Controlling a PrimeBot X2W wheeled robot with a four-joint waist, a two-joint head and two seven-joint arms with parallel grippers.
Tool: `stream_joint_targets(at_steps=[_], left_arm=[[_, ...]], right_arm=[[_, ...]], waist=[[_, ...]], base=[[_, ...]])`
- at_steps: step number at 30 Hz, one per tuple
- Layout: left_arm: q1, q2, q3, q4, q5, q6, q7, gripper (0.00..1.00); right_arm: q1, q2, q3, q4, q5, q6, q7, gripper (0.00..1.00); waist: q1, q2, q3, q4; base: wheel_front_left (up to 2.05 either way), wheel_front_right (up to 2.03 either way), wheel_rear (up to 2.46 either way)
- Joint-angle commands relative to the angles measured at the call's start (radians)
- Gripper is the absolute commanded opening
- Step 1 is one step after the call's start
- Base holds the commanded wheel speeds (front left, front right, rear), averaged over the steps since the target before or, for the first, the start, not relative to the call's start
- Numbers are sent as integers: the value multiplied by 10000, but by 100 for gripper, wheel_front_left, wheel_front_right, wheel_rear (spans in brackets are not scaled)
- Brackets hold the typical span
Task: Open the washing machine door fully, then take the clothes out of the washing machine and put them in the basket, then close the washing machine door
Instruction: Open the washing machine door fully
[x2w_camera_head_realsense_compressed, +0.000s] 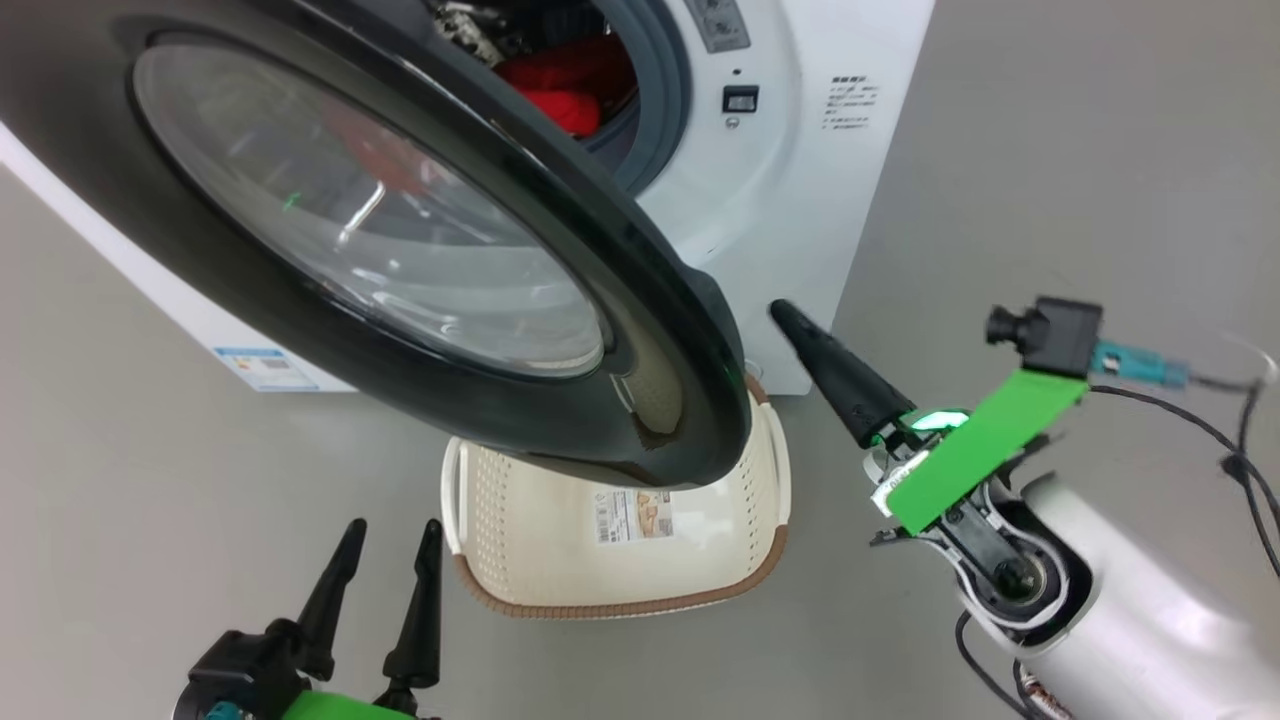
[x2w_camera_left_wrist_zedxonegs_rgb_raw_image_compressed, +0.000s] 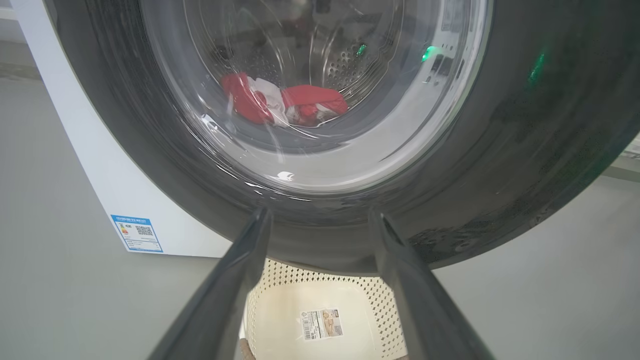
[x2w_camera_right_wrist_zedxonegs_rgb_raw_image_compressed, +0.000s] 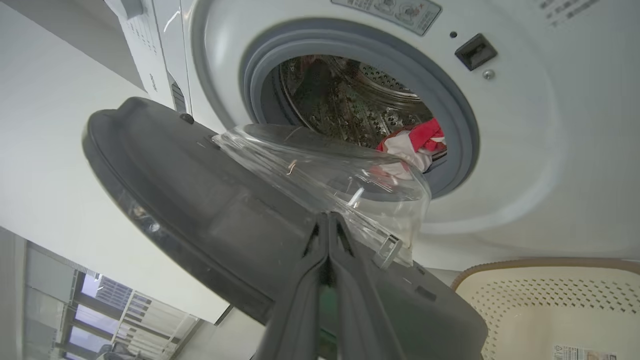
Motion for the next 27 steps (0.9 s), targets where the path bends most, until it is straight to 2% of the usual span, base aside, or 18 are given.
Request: stream_joint_targets(at_steps=[1,7,13,18,27], left_arm=[[-305,150,261,-262,-62,-56,-122,100],[-396,150,59,-221,-149,-56,-122,100],[-454,150,-89,-230,-313,-56,-122,100],[-415,150,-98,-217,-423,-56,-122,100],[-112,150,-19,-155,-501,-56,-122,100]], right_arm=[[-219,-35,198,-320,437,65,298,0],[-683,-234,214,-246,1709,65,1520,0],[-766,-207,176,-72,2436,65,2895,0],[-518,-82,92,-57,2571,65,3714,0],[203,295,187,-175,2360,65,4333,0]], waist=[[0,0,149,122],[0,0,332,280],[0,0,374,464],[0,0,189,701],[0,0,-287,1214]], base=[[0,0,0],[0,0,0],[0,0,0],[0,0,0],[0,0,0]])
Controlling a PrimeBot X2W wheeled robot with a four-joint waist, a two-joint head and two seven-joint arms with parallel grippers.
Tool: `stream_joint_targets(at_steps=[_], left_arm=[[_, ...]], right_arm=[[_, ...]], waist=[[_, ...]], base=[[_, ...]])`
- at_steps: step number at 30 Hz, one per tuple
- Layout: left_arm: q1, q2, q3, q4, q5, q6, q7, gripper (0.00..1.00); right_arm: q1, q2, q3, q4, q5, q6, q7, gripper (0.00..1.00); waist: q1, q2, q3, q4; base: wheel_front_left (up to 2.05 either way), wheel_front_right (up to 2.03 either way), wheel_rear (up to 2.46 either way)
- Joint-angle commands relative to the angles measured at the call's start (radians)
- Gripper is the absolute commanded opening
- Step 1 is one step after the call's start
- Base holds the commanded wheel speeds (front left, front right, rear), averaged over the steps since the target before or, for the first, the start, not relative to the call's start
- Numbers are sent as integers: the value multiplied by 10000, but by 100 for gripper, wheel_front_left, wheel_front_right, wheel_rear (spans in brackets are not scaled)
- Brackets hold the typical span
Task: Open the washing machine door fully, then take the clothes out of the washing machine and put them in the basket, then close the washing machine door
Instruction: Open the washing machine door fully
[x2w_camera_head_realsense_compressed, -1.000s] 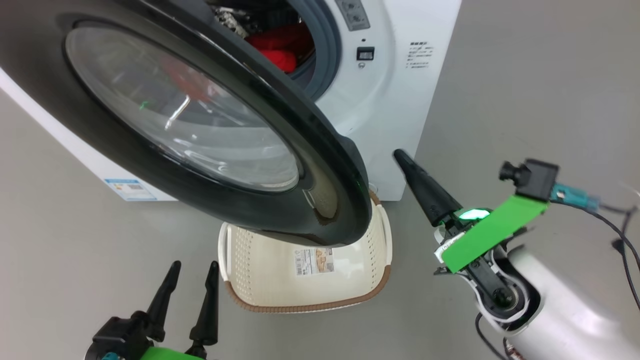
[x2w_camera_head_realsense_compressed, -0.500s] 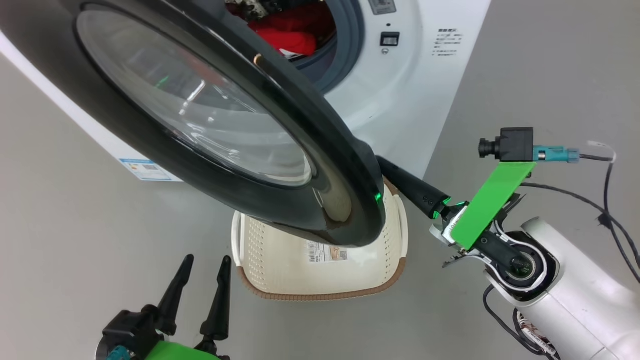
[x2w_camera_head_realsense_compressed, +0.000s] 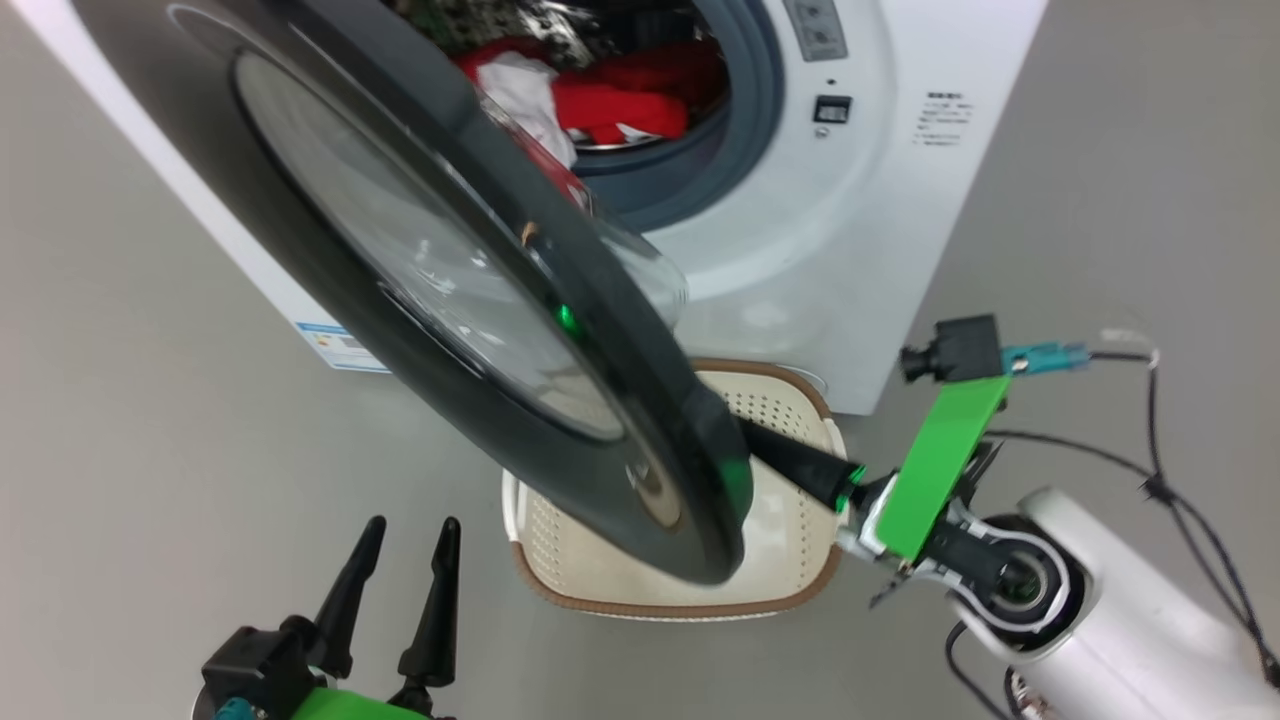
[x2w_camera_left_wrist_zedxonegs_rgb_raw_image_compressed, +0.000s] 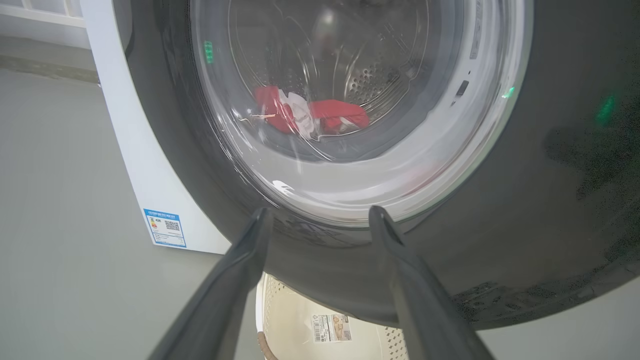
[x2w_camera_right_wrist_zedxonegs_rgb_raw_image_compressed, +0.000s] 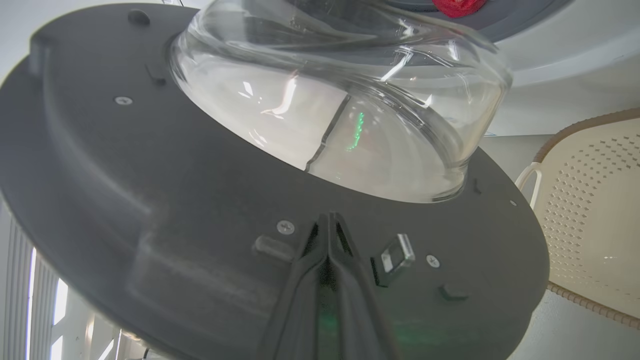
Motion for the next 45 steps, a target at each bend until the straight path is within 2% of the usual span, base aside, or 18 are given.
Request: stream_joint_targets(at_steps=[1,14,28,45], left_arm=[[30,150,337,-200,-115,-56,-122,100],[417,150,301,-140,-69,-52,-122,100],[663,150,349,-61,57,197,-122,100],[946,150,529,-175,93,366,-122,100]], right_arm=[[213,243,108,-370,-154,79,54,0],[984,780,136,-681,-396,79,391,0],[1393,1427,230,-785,-570,79,808,0],[1549,1999,256,-689,-712,79,1024,0]], waist=[[0,0,-211,270],[0,0,-691,1229],[0,0,-1106,2186],[0,0,-1401,2535]], base=[[0,0,0],[0,0,0],[0,0,0],[0,0,0]])
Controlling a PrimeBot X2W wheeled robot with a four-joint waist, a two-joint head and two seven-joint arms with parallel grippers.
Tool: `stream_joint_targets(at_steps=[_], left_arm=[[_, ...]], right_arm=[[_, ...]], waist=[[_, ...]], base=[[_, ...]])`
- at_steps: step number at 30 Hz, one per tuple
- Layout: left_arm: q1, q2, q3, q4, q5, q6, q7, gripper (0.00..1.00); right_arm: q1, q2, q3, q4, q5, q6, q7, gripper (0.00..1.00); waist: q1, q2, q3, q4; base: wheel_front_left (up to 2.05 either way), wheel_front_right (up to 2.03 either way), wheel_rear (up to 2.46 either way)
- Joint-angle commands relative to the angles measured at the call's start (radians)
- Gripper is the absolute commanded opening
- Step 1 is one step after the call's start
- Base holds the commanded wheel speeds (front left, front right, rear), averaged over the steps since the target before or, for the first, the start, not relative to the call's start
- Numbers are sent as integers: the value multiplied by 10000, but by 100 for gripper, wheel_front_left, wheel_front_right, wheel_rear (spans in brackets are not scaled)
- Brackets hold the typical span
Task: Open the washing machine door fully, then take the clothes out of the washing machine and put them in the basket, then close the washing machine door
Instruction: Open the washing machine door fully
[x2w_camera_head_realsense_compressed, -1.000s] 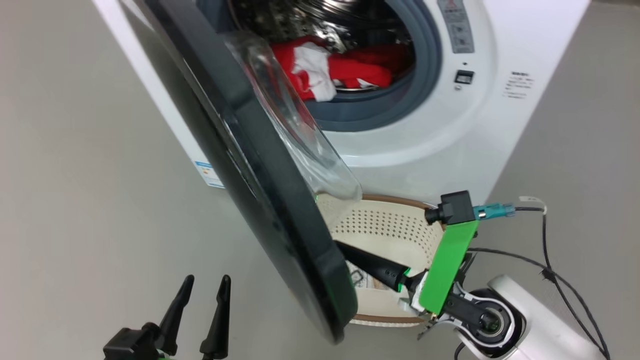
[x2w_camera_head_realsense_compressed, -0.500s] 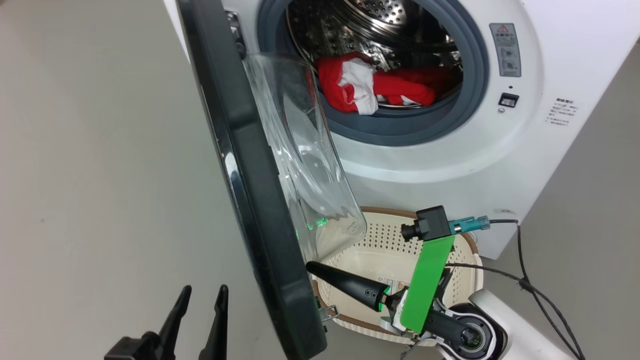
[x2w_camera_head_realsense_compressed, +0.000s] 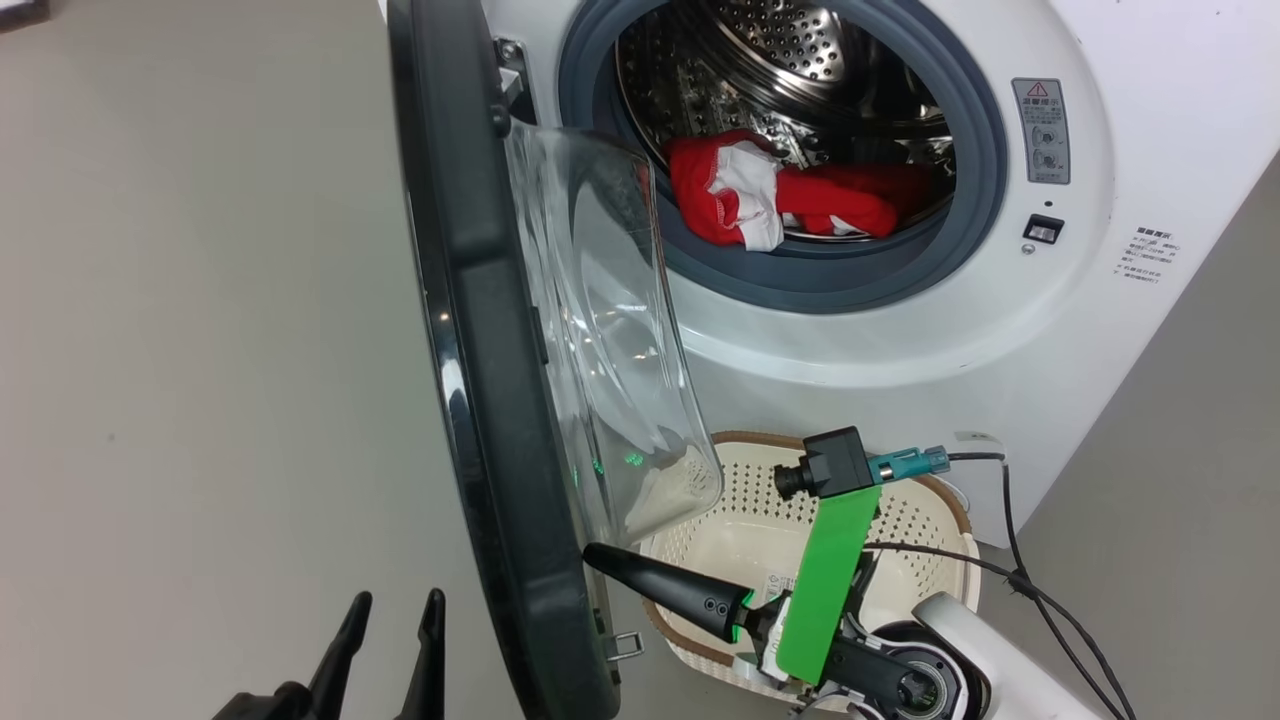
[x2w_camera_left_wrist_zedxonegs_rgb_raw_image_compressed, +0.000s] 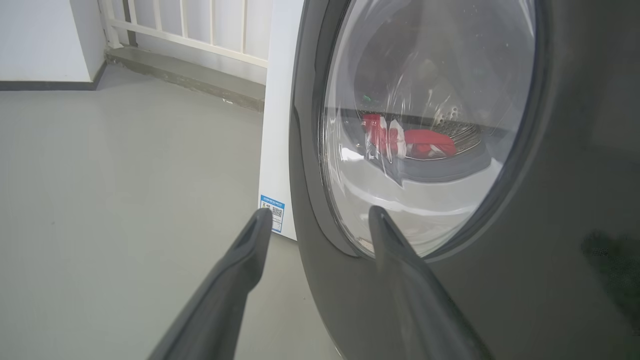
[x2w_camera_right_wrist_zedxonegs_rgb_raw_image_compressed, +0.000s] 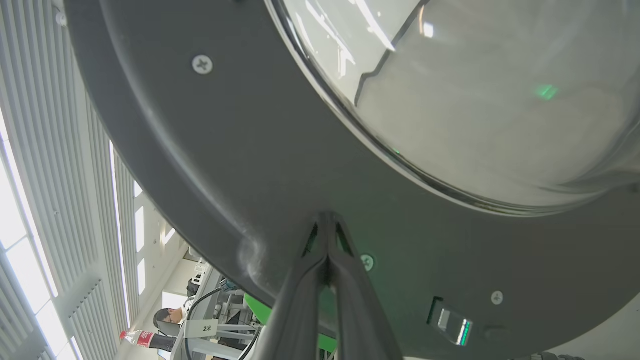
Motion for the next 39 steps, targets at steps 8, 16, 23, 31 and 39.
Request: stream_joint_targets(at_steps=[8,16,23,31,39], left_arm=[[7,139,358,-273,82,38,-122,100],[-9,139,450,-208,118,-47,-122,100],[4,139,568,-166,119,-101,-122,100],[-26,139,698,-128,64,-140,-122,100],[-24,139,830,-55,40,-163,-122,100]], right_arm=[[209,147,2,55,-521,79,-357,13],[572,-303,-191,810,-926,79,-1335,100],[1065,-749,-373,1367,-1035,79,-2238,100],[1430,-1229,-344,2123,-1665,79,-3654,100],[1196,-1701,354,3192,-2985,79,-5570,100]], waist=[[0,0,-170,-84],[0,0,-210,-284],[0,0,-239,-475],[0,0,-189,-612],[0,0,-176,-752]], base=[[0,0,0],[0,0,0],[0,0,0],[0,0,0],[0,0,0]])
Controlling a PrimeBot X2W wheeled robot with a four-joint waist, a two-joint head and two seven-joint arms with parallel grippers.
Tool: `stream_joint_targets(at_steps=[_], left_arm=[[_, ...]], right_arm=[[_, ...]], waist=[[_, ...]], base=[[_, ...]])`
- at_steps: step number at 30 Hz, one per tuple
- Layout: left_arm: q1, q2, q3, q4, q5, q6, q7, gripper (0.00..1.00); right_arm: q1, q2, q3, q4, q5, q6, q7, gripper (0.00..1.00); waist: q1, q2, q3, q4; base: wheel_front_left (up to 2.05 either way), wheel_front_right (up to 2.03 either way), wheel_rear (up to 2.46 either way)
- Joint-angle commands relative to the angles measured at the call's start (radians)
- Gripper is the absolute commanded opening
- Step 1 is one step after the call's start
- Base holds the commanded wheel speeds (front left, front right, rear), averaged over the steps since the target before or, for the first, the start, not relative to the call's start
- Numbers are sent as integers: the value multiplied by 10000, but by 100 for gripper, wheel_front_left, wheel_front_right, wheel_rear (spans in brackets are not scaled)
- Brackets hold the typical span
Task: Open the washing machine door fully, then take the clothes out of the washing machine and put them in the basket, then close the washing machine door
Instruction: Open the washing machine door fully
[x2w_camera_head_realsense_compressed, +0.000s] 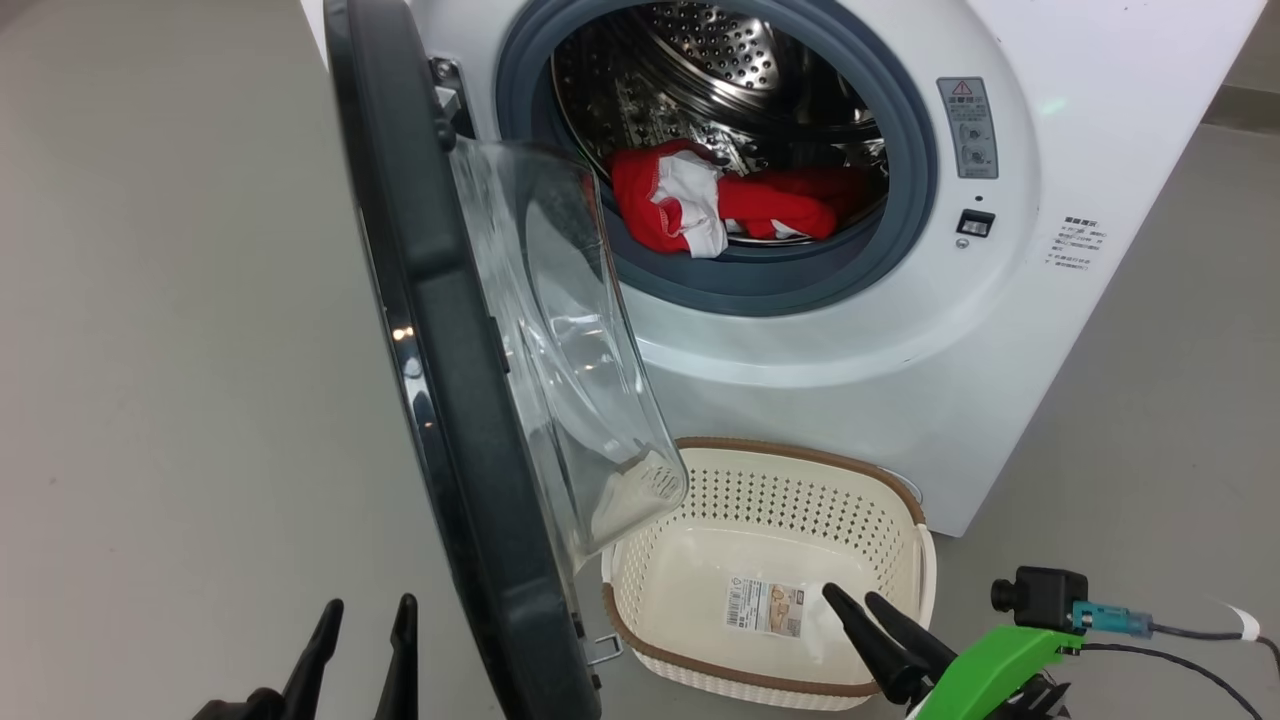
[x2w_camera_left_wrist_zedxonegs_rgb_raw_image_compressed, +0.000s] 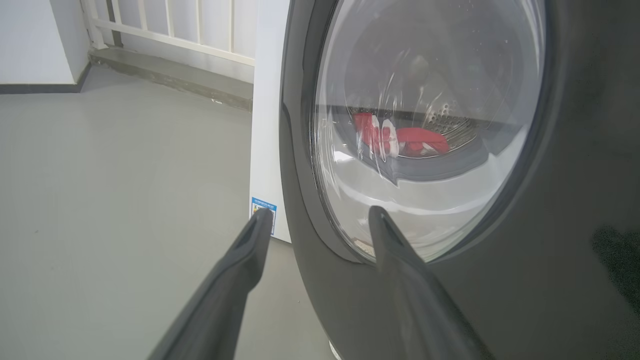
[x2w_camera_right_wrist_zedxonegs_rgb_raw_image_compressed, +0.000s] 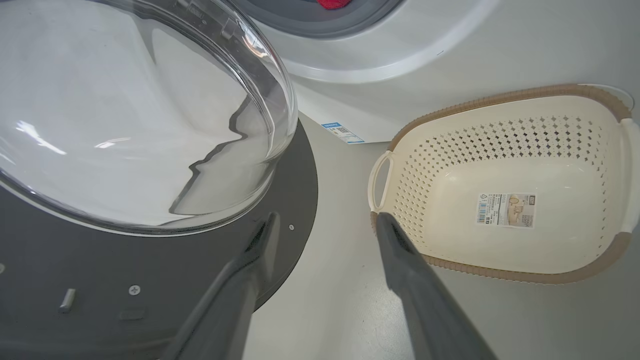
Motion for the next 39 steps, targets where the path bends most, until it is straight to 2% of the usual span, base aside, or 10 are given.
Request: stream_joint_targets(at_steps=[1,5,9,17,24,28,39], left_arm=[[-104,118,368,-163,-28,-53,-122,100],[-148,118,412,-136,-31,-57,-122,100],[-177,118,451,-140,-30,-53,-122,100],[-221,118,530,-206,-45,-20,-122,100],[-262,118,551,-346,-42,3,-122,100],[-257,118,532,-379,-36,7,-122,100],[-201,118,534,-530,-12,-15,-122,100]], right_arm=[[-275,-110,179,-90,-263,77,-395,100],[-549,-246,239,281,-962,77,-1206,100],[-682,-284,-43,450,-1814,77,-1382,100],[196,531,-3068,-622,-5642,77,-1398,100],[1048,1273,-4703,-1740,-8157,77,-1399,100],[1453,1500,-5108,-1924,-8896,77,-1400,100],[1761,1768,-5229,-1896,-9163,77,-1400,100]], waist=[[0,0,7,-25],[0,0,43,-63],[0,0,62,-80],[0,0,100,-97],[0,0,134,-56],[0,0,111,-17],[0,0,-12,-41]], base=[[0,0,0],[0,0,0],[0,0,0],[0,0,0],[0,0,0],[0,0,0],[0,0,0]])
